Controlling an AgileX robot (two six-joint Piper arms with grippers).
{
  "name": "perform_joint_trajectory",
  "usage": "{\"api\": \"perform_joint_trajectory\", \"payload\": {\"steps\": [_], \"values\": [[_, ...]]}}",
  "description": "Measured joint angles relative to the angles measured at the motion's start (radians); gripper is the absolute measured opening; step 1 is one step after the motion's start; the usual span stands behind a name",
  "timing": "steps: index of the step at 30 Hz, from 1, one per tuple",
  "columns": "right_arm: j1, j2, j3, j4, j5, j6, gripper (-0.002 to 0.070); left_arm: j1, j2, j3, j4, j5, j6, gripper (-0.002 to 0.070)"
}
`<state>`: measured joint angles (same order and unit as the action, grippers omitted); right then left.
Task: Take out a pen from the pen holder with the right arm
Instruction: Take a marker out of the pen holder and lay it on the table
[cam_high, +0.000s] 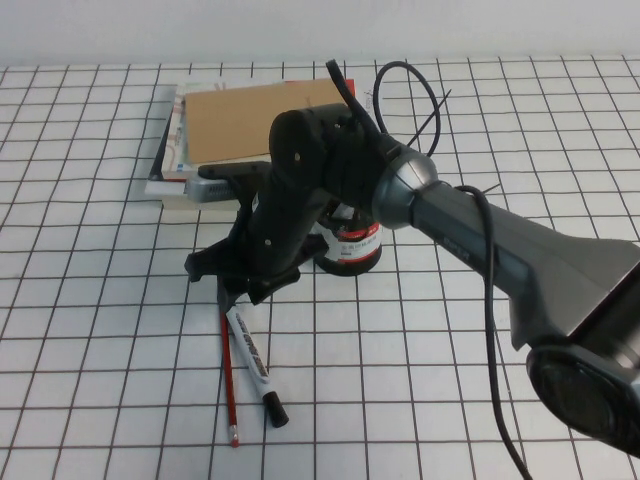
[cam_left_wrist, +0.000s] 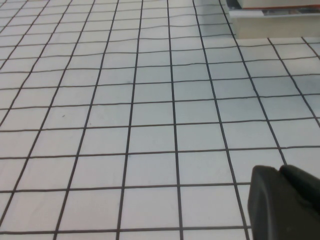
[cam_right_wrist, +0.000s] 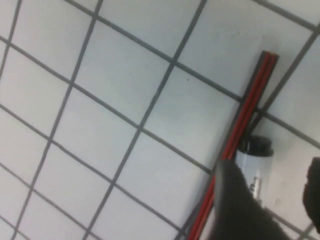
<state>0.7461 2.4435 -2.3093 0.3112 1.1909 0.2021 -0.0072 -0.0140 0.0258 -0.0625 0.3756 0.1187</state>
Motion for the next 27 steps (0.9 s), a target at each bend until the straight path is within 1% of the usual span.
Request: {"api": "perform_joint_trajectory", "payload": {"steps": [5, 7, 10, 12, 14, 15, 18, 22, 27], "values": [[0.021, -0.098, 0.0, -0.056, 0.0, 0.002, 0.0279, 0.0, 0.0, 0.0, 0.0, 0.0, 0.0, -0.0004], [0.039, -0.153, 0.0, -0.082, 0.008, 0.002, 0.0265, 0.0, 0.0, 0.0, 0.0, 0.0, 0.0, -0.0004], [0.072, -0.247, 0.0, -0.141, 0.033, 0.002, 0.02, 0.0, 0.0, 0.0, 0.0, 0.0, 0.0, -0.0004], [0.099, -0.309, 0.002, -0.206, 0.045, 0.002, 0.0123, 0.0, 0.0, 0.0, 0.0, 0.0, 0.0, -0.0004], [0.116, -0.353, 0.025, -0.245, 0.049, 0.002, 0.0058, 0.0, 0.0, 0.0, 0.0, 0.0, 0.0, -0.0004], [0.122, -0.375, 0.04, -0.258, 0.051, 0.002, 0.0037, 0.0, 0.0, 0.0, 0.0, 0.0, 0.0, -0.0004], [0.132, -0.46, 0.13, -0.292, 0.052, 0.002, 0.0, 0.0, 0.0, 0.0, 0.0, 0.0, 0.0, -0.0004], [0.133, -0.581, 0.301, -0.334, 0.028, 0.002, -0.0011, 0.0, 0.0, 0.0, 0.0, 0.0, 0.0, -0.0004], [0.133, -0.78, 0.619, -0.379, -0.138, 0.004, -0.0014, 0.0, 0.0, 0.0, 0.0, 0.0, 0.0, -0.0004]]}}
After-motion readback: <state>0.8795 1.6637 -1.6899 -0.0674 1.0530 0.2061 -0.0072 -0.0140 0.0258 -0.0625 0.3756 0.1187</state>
